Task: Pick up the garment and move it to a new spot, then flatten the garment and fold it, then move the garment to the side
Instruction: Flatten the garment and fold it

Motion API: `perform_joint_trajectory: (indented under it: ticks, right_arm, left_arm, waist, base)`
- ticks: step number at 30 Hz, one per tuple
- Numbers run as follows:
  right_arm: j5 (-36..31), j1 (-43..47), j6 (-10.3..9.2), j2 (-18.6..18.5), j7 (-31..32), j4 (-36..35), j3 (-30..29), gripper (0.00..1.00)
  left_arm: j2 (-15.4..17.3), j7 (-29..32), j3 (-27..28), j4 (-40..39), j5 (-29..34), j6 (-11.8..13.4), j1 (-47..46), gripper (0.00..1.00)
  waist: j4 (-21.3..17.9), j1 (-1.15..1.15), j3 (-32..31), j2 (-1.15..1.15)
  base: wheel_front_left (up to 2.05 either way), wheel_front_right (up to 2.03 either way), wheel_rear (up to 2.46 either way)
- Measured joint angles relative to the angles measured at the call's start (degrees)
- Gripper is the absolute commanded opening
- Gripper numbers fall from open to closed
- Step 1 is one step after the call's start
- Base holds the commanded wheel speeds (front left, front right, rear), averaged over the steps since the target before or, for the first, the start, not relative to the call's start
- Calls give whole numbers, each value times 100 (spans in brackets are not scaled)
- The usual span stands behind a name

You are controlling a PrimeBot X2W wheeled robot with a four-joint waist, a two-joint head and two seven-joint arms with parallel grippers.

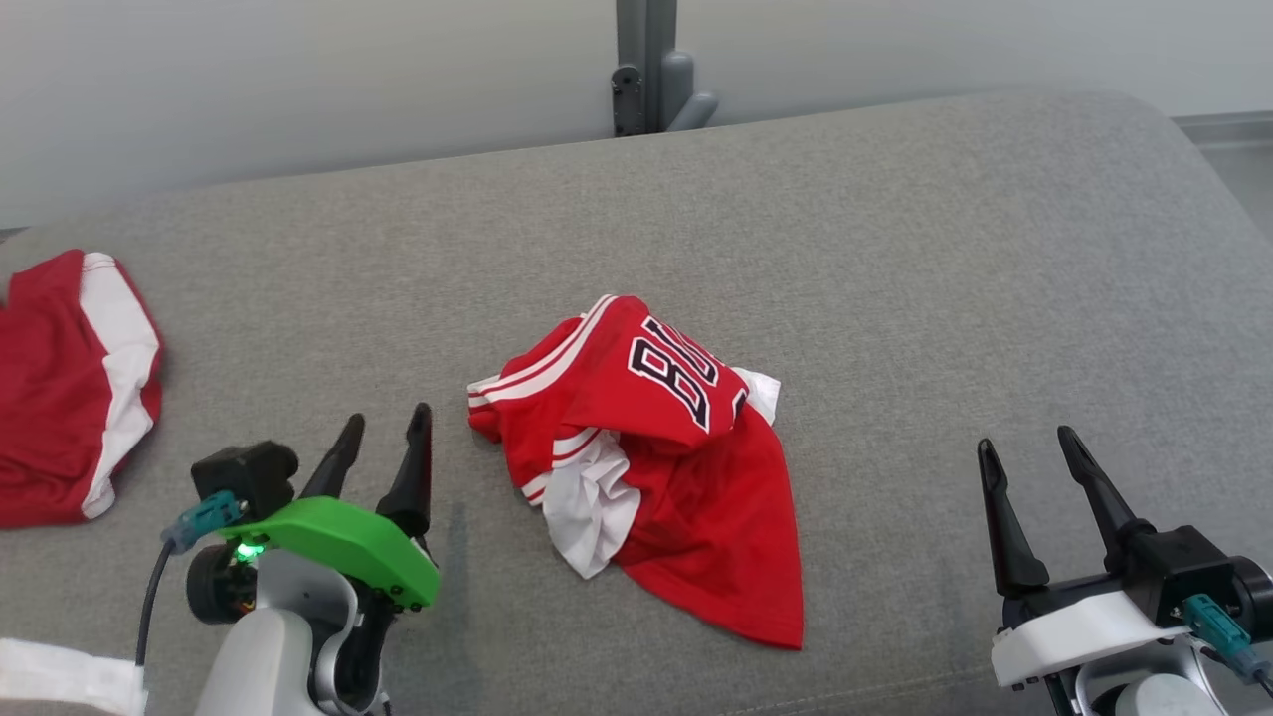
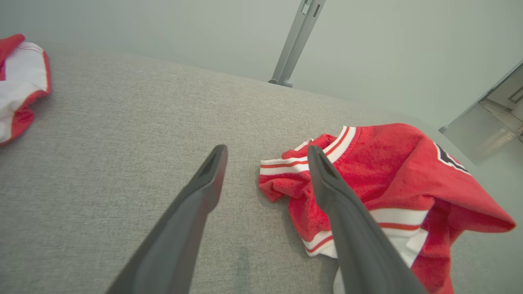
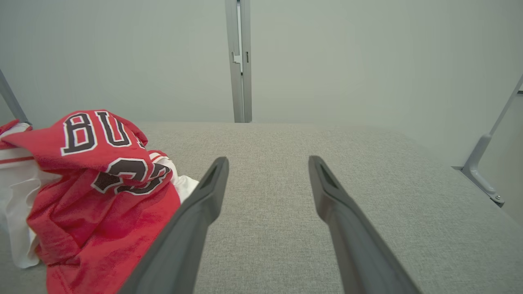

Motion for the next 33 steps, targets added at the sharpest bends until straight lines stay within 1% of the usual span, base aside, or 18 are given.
perform_joint_trajectory:
  ticks: [2,6,11,15,16,17,18,20,22,25,28,30,33]
  right_arm:
    - [8,-36,0,7,0,3,4,100]
    - [24,-96,0,42,0,16,5,100]
    - [33,-160,0,84,0,35,67,100]
    - [34,-205,0,102,0,51,68,100]
    - [34,-206,0,107,0,56,68,100]
    - [34,-207,0,112,0,57,66,100]
    - [34,-209,0,119,0,58,65,100]
    - [34,-210,0,120,0,60,52,100]
    - [34,-209,0,125,0,55,10,100]
    - [33,-182,0,126,0,38,-76,100]
    - [35,-132,0,152,0,44,-77,100]
    - [43,-119,0,186,0,55,-36,100]
    - [52,-101,0,215,0,89,35,100]
  left_arm:
    - [-79,404,-78,188,-328,-1,-172,100]
    - [-112,883,-132,648,-609,7,-386,100]
    - [-98,1061,-53,1138,-886,7,-472,100]
    - [-103,1137,-3,1451,-1313,3,-594,100]
    - [-104,1155,-18,1513,-1407,0,-599,53]
    - [-100,1157,-63,1547,-1463,0,-603,14]
    - [-82,1116,-105,1569,-1500,0,-609,0]
    - [30,895,-112,1549,-1524,-2,-645,0]
    - [204,632,23,1418,-1568,-1,-755,0]
    - [422,495,221,961,-1671,-1,-1090,0]
    - [755,582,316,263,-1633,27,-1468,0]
    - [966,784,333,-212,-1519,119,-1716,0]
    - [1174,1162,269,-869,-1404,278,-2132,0]
  waist:
    - [-129,0,78,0]
    - [-401,0,209,0]
    - [-660,0,306,0]
    - [-875,0,366,0]
    - [-916,0,375,0]
    - [-950,0,381,0]
    - [-980,0,385,0]
    - [-1017,0,378,0]
    - [-1026,0,350,0]
    - [-975,0,313,0]
    - [-923,0,245,0]
    - [-904,0,187,0]
    - [-899,0,98,0]
  base:
    - [0,0,0]
    - [0,0,0]
    - [0,0,0]
    - [0,0,0]
    - [0,0,0]
    - [0,0,0]
    - [0,0,0]
    - [0,0,0]
    - [0,0,0]
    - [0,0,0]
    - [0,0,0]
    - [0,0,0]
    - [0,0,0]
